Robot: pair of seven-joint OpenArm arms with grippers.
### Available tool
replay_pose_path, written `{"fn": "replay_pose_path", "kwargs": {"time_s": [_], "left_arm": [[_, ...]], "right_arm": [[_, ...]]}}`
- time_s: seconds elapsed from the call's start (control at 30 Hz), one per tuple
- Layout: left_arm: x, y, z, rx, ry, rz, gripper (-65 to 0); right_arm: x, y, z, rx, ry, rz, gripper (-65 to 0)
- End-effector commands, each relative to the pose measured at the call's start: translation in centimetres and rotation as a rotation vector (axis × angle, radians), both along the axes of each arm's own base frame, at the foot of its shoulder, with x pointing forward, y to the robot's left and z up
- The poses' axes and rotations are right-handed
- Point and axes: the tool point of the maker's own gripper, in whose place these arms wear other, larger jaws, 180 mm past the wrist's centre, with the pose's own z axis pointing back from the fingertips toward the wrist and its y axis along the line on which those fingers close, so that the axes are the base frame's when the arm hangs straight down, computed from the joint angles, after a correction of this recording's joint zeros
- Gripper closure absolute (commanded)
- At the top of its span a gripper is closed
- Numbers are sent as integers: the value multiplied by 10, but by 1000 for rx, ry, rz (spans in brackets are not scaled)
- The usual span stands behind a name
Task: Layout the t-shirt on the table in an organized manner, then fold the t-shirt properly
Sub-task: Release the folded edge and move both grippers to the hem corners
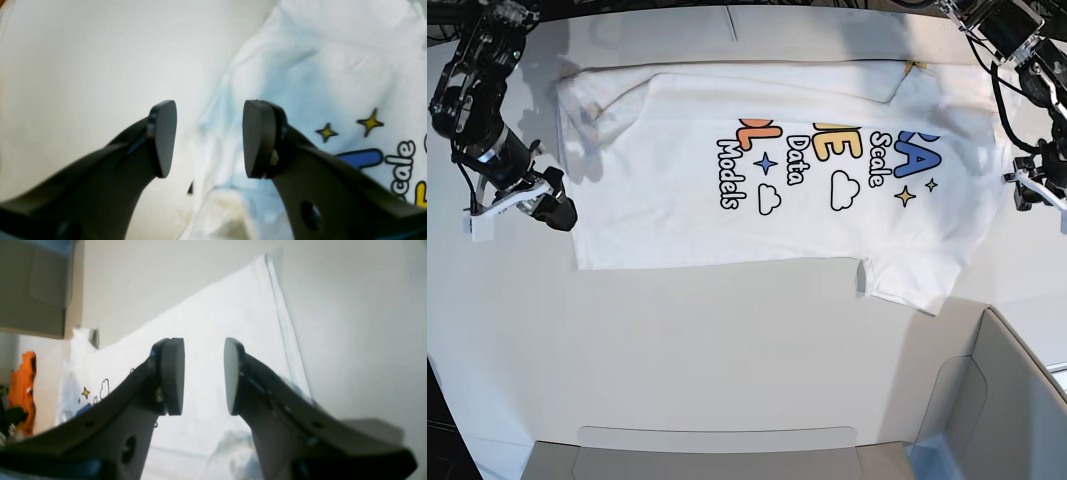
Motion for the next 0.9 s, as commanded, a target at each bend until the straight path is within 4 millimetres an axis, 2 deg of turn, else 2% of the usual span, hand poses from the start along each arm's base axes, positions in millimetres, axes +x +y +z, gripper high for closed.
{"fn": "replay_pose_path", "kwargs": {"time_s": [0.0, 0.1, 0.2, 0.3, 0.4, 0.67, 0.73, 0.87], "left_arm": [[19, -8, 10, -3, -46, -43, -317], [37, -32, 5, -11, -29, -125, -317], [43, -41, 4, -9, -23, -158, -317], [47, -44, 6, -8, -52, -170, -317], [51, -48, 8, -7, -81, -184, -317], [45, -48, 2, -15, -66, -177, -317], [45, -48, 1, -16, -67, -175, -317], [45, -47, 2, -16, -68, -174, -316]], "right_arm": [[11, -11, 9, -27, -32, -11, -205], [22, -24, -1, -34, 4, -29, -206], [31, -36, 1, -60, 7, -44, -206], [39, -46, 0, -87, 13, -69, -206], [47, -62, -9, -108, 50, -103, -206], [82, -100, -51, -166, 155, -89, -206], [91, -100, -62, -203, 177, -75, -206], [101, -77, -73, -265, 195, 53, -206]]}}
